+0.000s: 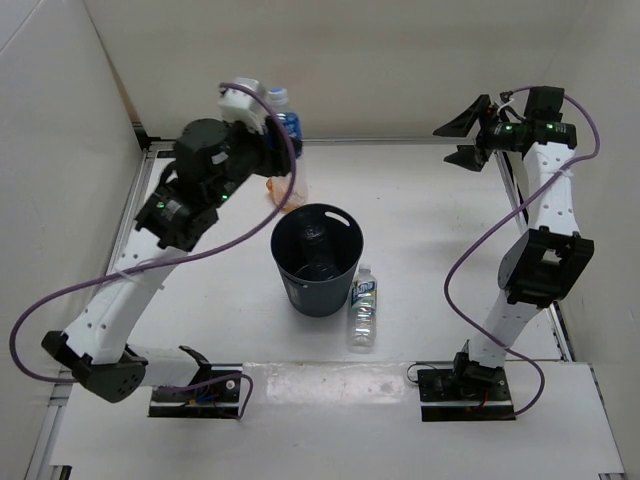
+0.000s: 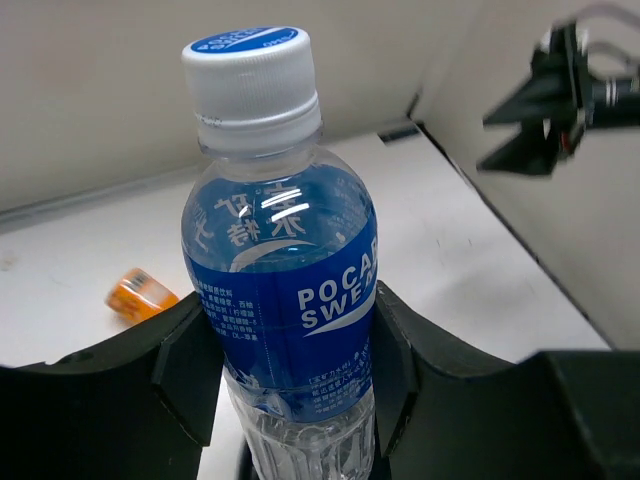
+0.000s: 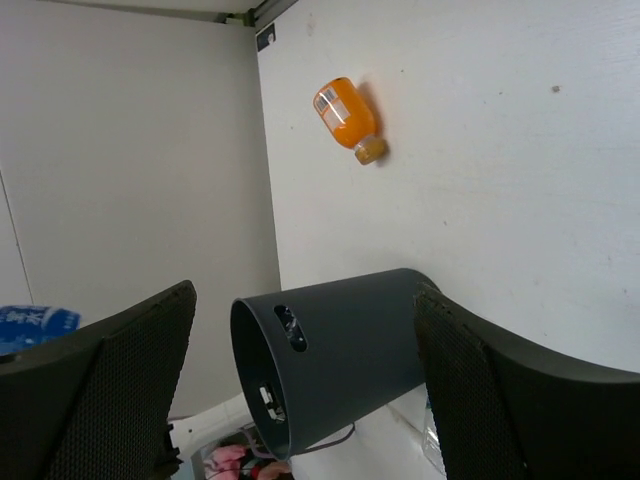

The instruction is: Put the plastic bottles in the bin

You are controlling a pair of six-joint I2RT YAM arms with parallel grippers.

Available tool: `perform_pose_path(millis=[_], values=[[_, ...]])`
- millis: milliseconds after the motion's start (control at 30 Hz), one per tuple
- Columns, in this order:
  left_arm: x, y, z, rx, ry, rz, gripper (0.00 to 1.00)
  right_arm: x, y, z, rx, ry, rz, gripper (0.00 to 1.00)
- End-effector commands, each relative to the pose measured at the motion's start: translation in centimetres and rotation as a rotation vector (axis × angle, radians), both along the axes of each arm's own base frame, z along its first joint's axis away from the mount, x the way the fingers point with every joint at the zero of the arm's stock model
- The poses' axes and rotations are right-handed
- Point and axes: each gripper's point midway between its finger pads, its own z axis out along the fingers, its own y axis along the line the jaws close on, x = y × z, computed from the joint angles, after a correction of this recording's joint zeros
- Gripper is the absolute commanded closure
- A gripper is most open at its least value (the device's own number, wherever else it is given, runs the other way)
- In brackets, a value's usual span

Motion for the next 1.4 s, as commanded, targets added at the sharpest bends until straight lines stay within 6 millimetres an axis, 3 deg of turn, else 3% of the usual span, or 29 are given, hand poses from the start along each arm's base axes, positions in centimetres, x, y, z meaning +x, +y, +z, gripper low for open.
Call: perform_pose_path(millis=[0,100,267,333,400,433,667,733,767,900,933,1000,1033,1067,1100,1133,1200,1233,1267,1300,1333,1367], values=[[-0.7,-3.1,-2.5,0.023,0.026,-0.07,0.48,-1.1,0.5,3.8,-0.032,-0.116,0.033,0.1],[-1.6,-4.9,-4.1,0.043,0.051,-0.114,0.41,-0.8,0.3,5.1,0.002,-0.118,0.0,0.1],[-2.4,-5.8,-5.2,0.083,0.062,-0.135,0.25,-2.5,-0.6,3.8,0.006,-0.02,0.006,0.1],[-2.7,-5.5,-4.9,0.085,0.055,-0.128,0.15,-2.9,-0.8,3.6,-0.006,-0.035,0.028,0.1],[-3.0,-5.6,-4.9,0.094,0.049,-0.132,0.11,-3.4,-0.7,4.4,-0.032,-0.053,0.03,0.1],[-3.0,-5.4,-4.7,0.099,0.042,-0.124,0.09,-3.5,-0.6,3.8,-0.081,-0.04,0.029,0.1],[-3.5,-3.6,-3.3,0.138,0.007,-0.087,0.01,-4.8,1.3,4.1,-0.326,-0.111,0.082,0.1],[-3.3,-2.4,-3.5,0.178,0.004,-0.044,0.01,-5.2,1.6,4.1,-0.372,-0.126,0.095,0.1],[-2.9,-1.2,-3.2,0.19,-0.005,0.014,0.01,-4.8,0.3,3.6,-0.478,-0.142,0.062,0.1],[-1.9,3.5,-3.8,0.213,0.027,0.191,0.01,-5.9,0.4,2.9,-0.561,-0.106,0.059,0.1],[-2.1,4.6,-4.5,0.215,0.053,0.229,0.01,-6.2,0.1,2.3,-0.607,-0.09,0.062,0.1],[-1.6,8.1,-5.4,0.201,0.085,0.361,0.01,-6.7,1.6,1.4,-0.72,-0.1,0.115,0.1],[-2.0,8.9,-6.3,0.161,0.132,0.393,0.01,-7.1,1.0,1.2,-0.807,-0.095,0.117,0.1],[-1.7,11.2,-7.5,0.168,0.175,0.458,0.01,-7.8,3.2,1.4,-0.832,-0.125,0.161,0.1],[-1.9,11.8,-8.1,0.168,0.2,0.47,0.01,-7.6,2.4,1.0,-0.925,-0.113,0.128,0.1],[-2.1,13.7,-8.8,0.15,0.236,0.523,0.01,-8.1,3.7,0.9,-0.975,-0.141,0.172,0.1],[-3.2,14.9,-10.6,0.166,0.311,0.54,0.01,-8.0,3.3,1.4,-1.029,-0.164,0.159,0.1],[-3.3,15.8,-11.1,0.151,0.338,0.565,0.01,-8.0,3.6,1.8,-1.036,-0.191,0.167,0.1],[-3.6,16.3,-12.1,0.143,0.379,0.577,0.01,-8.3,3.7,3.5,-1.029,-0.248,0.151,0.1],[-4.0,18.4,-12.9,0.133,0.415,0.641,0.01,-8.5,4.3,4.4,-1.012,-0.297,0.173,0.1],[-4.4,18.5,-13.9,0.098,0.453,0.635,0.01,-9.1,6.1,6.2,-0.92,-0.404,0.239,0.1],[-4.9,18.9,-15.0,0.073,0.496,0.65,0.01,-11.7,9.2,11.8,-0.759,-0.682,0.358,0.1]])
